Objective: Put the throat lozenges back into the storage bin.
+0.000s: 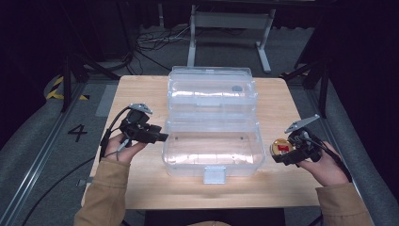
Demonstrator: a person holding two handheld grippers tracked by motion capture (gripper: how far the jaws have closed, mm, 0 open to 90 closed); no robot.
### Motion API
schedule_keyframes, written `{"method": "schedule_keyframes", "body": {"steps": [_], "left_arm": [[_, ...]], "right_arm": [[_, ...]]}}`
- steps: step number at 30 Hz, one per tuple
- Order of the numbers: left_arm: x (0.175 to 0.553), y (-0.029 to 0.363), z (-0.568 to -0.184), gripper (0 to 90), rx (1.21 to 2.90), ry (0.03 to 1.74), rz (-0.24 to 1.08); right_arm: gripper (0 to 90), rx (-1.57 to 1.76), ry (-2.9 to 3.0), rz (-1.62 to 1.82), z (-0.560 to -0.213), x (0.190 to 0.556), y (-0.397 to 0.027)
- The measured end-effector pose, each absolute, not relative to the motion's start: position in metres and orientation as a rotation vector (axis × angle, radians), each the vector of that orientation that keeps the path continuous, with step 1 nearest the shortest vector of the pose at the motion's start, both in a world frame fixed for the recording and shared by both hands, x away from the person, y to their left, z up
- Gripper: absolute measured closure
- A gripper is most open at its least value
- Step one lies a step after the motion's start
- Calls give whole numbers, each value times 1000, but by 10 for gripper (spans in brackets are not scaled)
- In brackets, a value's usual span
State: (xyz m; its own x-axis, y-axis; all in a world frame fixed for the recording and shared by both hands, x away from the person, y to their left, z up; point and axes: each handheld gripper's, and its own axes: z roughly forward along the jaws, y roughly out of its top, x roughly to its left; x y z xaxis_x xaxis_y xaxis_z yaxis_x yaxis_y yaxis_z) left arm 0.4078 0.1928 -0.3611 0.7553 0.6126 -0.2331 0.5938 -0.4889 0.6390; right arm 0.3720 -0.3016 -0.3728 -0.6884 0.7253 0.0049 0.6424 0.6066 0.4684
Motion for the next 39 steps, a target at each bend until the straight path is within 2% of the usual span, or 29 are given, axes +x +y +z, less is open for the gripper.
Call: {"method": "schedule_keyframes", "body": {"steps": [17,39], "left_arm": [[408,196,-361,510,2207,907,37],[408,201,-360,508,2198,913,38]], "right_arm": [[202,1014,2704,649,-348,378,-268],[202,912,2782,630,-344,391,-226]]}}
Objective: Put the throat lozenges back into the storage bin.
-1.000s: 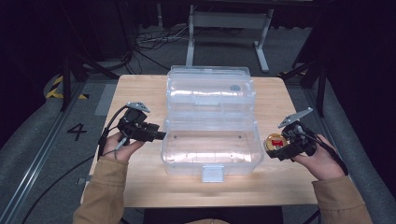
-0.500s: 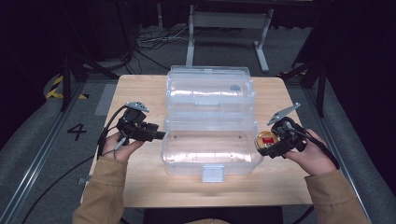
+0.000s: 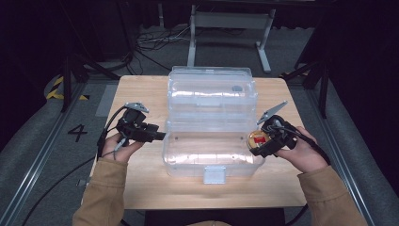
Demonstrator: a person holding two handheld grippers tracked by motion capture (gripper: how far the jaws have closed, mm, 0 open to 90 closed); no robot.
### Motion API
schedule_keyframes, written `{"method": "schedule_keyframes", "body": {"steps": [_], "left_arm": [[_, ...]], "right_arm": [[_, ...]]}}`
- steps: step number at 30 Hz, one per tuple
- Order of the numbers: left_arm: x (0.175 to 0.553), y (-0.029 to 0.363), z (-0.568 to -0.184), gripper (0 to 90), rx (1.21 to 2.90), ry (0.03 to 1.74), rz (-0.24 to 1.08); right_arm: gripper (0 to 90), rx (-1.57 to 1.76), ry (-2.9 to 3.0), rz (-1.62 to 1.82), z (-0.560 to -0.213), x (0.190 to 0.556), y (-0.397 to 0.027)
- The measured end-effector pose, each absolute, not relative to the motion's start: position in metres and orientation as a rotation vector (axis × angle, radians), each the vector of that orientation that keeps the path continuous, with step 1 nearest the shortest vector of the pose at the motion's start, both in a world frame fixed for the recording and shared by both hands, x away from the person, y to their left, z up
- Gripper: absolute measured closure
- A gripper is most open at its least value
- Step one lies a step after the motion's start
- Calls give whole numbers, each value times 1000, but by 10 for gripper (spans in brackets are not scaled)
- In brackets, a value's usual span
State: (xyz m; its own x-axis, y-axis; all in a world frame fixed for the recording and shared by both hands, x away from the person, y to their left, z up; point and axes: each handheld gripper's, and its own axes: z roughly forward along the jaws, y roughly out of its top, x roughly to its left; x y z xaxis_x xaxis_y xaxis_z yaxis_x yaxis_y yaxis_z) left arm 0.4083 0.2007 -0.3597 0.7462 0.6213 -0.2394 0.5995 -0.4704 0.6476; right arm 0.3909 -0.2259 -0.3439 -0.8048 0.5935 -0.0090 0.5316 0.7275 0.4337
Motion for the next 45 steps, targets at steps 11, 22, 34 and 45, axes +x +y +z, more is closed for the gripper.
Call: {"method": "schedule_keyframes", "body": {"steps": [11,22,34,45], "left_arm": [[408,202,-360,509,2193,922,39],[408,202,-359,509,2195,917,40],[408,202,-360,509,2190,926,38],[409,203,-360,506,2197,919,46]], "right_arm": [[202,905,2805,606,-351,397,-214],[202,914,2839,531,-366,401,-200],[202,929,2846,454,-379,405,-191],[202,973,2836,369,-389,407,-185]]}}
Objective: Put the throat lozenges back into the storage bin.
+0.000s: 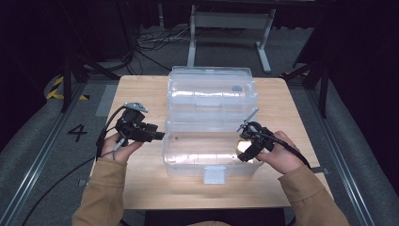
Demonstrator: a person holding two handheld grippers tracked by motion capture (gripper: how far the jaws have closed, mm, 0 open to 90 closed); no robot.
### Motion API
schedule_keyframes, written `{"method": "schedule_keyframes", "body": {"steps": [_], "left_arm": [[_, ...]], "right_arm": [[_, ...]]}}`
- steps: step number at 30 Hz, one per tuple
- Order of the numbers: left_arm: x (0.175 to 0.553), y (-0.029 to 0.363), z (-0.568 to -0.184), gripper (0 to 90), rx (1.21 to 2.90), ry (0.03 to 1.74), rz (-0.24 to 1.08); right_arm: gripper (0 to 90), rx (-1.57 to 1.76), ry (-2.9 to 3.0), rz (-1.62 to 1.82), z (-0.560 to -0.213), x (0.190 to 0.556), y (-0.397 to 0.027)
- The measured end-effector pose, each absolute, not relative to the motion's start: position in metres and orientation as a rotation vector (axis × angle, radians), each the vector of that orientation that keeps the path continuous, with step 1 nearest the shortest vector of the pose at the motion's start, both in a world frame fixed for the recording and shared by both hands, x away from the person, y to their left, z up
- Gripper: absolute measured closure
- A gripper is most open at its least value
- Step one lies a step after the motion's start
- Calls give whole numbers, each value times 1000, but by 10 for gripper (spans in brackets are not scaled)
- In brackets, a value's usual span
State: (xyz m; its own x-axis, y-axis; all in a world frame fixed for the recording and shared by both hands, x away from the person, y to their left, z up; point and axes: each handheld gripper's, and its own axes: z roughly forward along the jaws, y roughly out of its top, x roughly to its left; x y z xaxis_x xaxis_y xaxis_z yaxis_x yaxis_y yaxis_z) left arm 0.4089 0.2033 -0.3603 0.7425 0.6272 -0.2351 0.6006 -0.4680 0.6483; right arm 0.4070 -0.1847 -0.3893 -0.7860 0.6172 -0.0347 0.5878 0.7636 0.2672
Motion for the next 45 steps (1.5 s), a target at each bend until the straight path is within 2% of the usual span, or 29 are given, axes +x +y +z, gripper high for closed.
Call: {"method": "schedule_keyframes", "body": {"steps": [21,45], "left_arm": [[409,206,-361,504,2186,935,33],[410,207,-362,504,2186,942,30]], "right_arm": [[202,1035,2854,257,-413,415,-176],[186,1026,2857,225,-417,414,-174]]}}
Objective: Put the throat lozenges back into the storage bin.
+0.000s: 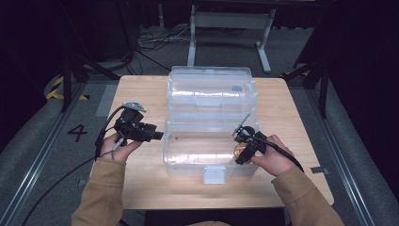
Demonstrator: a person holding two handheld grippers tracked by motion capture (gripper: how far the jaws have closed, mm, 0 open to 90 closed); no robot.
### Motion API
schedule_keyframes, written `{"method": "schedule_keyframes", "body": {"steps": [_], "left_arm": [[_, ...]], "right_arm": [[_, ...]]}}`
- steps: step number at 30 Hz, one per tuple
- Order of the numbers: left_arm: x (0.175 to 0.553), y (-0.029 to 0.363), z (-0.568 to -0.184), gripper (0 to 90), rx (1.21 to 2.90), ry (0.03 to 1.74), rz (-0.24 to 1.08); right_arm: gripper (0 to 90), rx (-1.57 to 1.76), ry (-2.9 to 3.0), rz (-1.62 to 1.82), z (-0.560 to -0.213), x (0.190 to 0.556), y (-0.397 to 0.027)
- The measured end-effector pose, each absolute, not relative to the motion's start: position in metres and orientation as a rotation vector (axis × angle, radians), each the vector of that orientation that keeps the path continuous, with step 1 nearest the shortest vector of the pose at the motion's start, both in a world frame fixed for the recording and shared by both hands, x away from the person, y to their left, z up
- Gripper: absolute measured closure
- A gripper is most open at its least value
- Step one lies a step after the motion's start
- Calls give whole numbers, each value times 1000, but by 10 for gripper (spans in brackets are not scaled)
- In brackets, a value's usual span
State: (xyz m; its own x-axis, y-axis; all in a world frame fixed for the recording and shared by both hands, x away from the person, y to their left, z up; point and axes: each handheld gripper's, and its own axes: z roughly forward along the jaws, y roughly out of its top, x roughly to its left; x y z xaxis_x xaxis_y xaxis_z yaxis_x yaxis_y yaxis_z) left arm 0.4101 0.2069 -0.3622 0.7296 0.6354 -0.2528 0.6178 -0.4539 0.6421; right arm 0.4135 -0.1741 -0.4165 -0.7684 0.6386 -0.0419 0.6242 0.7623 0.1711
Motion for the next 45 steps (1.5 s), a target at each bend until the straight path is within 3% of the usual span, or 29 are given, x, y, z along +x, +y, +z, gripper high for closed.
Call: {"method": "schedule_keyframes", "body": {"steps": [3,22,45], "left_arm": [[410,207,-362,504,2186,942,30],[410,206,-363,502,2187,943,29],[406,206,-361,501,2169,909,19]], "right_arm": [[154,1023,2870,233,-417,413,-173],[167,1025,2851,278,-415,412,-178],[272,1025,2749,805,-369,402,-210]]}}
